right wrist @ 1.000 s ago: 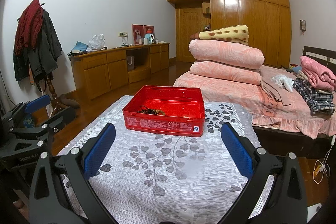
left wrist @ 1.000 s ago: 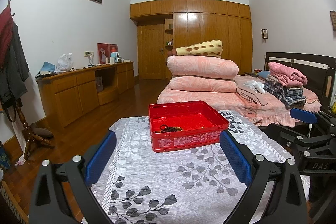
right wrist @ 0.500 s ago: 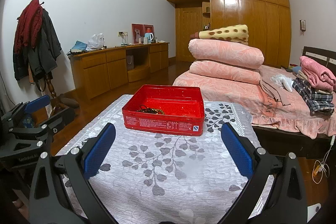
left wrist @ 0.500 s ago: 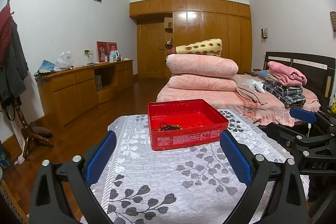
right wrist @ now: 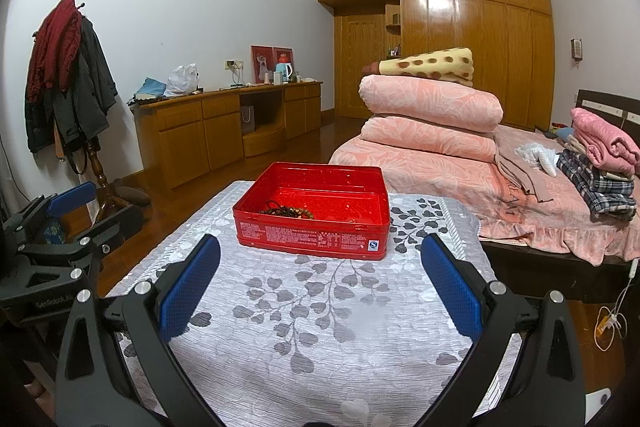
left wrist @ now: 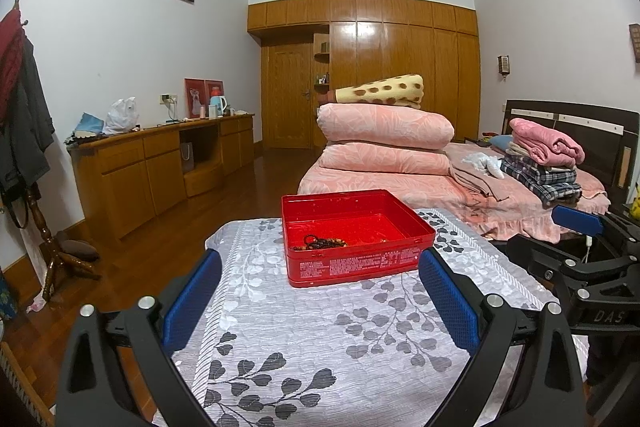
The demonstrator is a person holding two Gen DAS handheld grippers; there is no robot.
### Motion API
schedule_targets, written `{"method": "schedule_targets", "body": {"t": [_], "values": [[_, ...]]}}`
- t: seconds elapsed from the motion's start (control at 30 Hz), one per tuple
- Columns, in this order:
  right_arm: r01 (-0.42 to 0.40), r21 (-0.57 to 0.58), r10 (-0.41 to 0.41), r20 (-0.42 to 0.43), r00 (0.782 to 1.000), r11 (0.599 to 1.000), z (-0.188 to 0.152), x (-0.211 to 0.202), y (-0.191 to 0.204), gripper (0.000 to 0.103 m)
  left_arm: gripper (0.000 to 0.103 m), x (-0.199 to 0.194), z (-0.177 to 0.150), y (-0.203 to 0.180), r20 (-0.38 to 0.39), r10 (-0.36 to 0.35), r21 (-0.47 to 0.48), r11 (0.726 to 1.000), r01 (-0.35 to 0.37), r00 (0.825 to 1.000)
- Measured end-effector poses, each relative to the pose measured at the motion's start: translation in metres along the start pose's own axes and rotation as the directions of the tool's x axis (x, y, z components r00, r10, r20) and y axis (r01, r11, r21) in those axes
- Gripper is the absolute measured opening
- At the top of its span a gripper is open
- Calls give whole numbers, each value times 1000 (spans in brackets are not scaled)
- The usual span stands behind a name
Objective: Organize jewelry
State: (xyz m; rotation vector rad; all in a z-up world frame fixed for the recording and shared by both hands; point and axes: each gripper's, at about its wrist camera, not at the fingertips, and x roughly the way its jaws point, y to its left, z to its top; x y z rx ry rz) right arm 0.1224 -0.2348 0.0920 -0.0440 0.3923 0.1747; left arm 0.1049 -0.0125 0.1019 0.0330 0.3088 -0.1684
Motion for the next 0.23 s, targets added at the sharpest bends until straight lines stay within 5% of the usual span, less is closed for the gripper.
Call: {"method": "schedule_targets", "body": {"t": [0.23], "values": [[0, 1, 0, 0, 1000, 1000, 0, 0, 0, 97, 97, 0, 0, 0, 1, 1, -1, 1000, -1, 1000]]}}
